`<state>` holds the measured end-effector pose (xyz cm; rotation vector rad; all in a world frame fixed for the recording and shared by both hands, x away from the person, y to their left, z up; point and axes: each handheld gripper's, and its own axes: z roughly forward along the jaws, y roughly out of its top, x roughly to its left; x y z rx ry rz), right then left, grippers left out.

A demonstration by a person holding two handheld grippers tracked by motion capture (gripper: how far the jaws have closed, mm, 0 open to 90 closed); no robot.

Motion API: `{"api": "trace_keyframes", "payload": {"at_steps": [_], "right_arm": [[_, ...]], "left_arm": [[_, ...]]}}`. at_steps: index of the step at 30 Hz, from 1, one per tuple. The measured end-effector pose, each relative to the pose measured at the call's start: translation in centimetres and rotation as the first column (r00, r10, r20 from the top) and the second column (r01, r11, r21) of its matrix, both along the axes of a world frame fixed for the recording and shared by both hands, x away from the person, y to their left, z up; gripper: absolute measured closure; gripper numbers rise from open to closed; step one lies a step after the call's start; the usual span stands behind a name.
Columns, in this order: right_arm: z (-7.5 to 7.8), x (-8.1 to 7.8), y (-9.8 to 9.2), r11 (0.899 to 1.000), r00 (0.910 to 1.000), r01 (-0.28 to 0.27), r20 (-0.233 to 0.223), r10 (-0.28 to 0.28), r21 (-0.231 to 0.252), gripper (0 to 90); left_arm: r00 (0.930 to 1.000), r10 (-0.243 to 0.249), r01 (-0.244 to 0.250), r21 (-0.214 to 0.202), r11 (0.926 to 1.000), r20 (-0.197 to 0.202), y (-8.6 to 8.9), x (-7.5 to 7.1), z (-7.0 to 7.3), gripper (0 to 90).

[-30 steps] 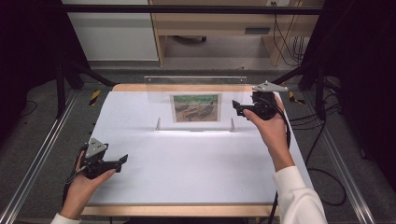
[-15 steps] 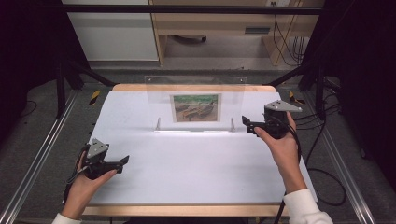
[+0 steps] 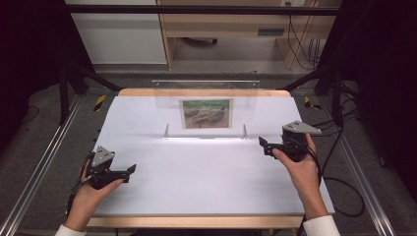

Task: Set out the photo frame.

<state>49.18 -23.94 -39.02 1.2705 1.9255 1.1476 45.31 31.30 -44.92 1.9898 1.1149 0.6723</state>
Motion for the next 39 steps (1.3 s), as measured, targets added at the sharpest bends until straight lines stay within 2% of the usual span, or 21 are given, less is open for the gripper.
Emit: {"api": "trace_keyframes", "payload": {"at_steps": [8, 14, 19, 26, 32, 34, 36, 39], "right_arm": [[-1.9, -1.2, -0.3, 1.0, 0.9995, -0.001, -0.031, 0.0, -0.016, 6.3], [-3.0, -2.0, -0.3, 0.999, 0.9984, -0.008, -0.056, 0.005, -0.045, 6.1], [-4.1, -2.7, -0.5, 0.999, 0.9963, -0.015, -0.085, 0.012, -0.036, 5.9], [-5.5, -3.7, -1.1, 0.998, 0.9927, -0.02, -0.12, 0.014, -0.051, 5.9], [-6.8, -4.4, -1.0, 0.995, 0.9885, -0.018, -0.151, 0.003, -0.098, 6.2], [-7.0, -4.6, -0.8, 0.991, 0.9871, -0.025, -0.16, 0.004, -0.13, 6.0], [-7.0, -4.8, -0.5, 0.99, 0.9857, -0.023, -0.168, -0.001, -0.138, 6.0], [-6.9, -5.0, -0.4, 0.988, 0.9881, -0.037, -0.153, 0.014, -0.149, 5.7]], "left_arm": [[1.0, 0.004, -0.004, -0.001, 1.0, 0.001, 0.0, 0.0, -0.1, 6.7], [1.0, 0.006, -0.006, 0.008, 0.9999, 0.005, 0.0, 0.0, -0.1, 6.7], [1.0, 0.005, -0.005, 0.014, 0.9999, 0.005, 0.0, 0.0, -0.1, 6.6], [1.0, 0.009, -0.009, 0.018, 0.9998, 0.002, 0.1, 0.1, -0.2, 6.2], [1.0, 0.005, -0.005, 0.015, 0.9999, -0.001, 0.0, 0.0, -0.4, 5.9], [1.0, 0.005, -0.005, 0.014, 0.9999, 0.0, 0.0, 0.1, -0.5, 6.0], [1.0, 0.005, -0.005, 0.014, 0.9999, -0.001, 0.1, 0.1, -0.5, 5.9], [0.9999, 0.003, -0.003, 0.017, 0.9998, 0.012, 0.2, 0.0, -0.4, 5.9]]}}
